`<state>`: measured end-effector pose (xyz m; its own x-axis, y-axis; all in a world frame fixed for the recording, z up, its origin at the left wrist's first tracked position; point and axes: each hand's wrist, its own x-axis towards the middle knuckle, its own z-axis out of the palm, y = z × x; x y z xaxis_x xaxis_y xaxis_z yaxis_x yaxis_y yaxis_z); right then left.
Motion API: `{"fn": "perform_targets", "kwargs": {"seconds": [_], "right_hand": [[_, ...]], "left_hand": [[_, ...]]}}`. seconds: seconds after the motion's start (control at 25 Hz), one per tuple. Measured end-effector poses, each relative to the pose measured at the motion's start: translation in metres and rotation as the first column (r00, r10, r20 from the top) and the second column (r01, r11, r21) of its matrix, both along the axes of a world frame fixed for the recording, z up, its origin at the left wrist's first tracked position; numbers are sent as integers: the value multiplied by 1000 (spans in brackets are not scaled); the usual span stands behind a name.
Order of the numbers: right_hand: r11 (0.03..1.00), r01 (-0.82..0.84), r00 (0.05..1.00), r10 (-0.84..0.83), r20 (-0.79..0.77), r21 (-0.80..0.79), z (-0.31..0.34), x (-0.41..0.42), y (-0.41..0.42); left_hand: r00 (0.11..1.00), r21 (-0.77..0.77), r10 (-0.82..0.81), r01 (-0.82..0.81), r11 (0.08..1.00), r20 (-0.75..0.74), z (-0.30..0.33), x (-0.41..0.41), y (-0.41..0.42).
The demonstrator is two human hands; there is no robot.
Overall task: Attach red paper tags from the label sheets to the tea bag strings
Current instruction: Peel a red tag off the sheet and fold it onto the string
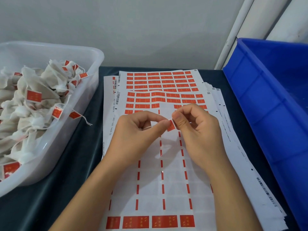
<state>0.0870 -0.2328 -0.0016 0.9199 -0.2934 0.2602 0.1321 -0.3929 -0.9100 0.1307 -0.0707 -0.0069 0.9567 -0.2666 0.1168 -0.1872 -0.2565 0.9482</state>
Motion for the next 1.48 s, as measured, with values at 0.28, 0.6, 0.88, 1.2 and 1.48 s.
{"fn": "perform_targets", "kwargs": {"seconds": [0.28, 0.6, 0.88, 1.2, 1.48], "right_hand": [[996, -74, 997, 73, 6, 53, 1, -1, -2], [991, -93, 996, 94, -6, 92, 2, -2, -2], [993, -88, 996, 89, -10, 84, 2, -1, -1], [993, -85, 996, 87, -15, 78, 1, -1, -1], [953, -233, 969, 244, -31, 193, 1, -4, -4]], "left_hand": [[955, -183, -139, 92, 979, -262, -1, 3, 4], [935, -205, -141, 75, 976, -326, -2, 5, 4], [924, -211, -136, 62, 975, -357, -1, 5, 4], [925, -225, -144, 66, 972, -352, -2, 5, 4], [921, -228, -88, -2, 974, -380, -3, 7, 3]]}}
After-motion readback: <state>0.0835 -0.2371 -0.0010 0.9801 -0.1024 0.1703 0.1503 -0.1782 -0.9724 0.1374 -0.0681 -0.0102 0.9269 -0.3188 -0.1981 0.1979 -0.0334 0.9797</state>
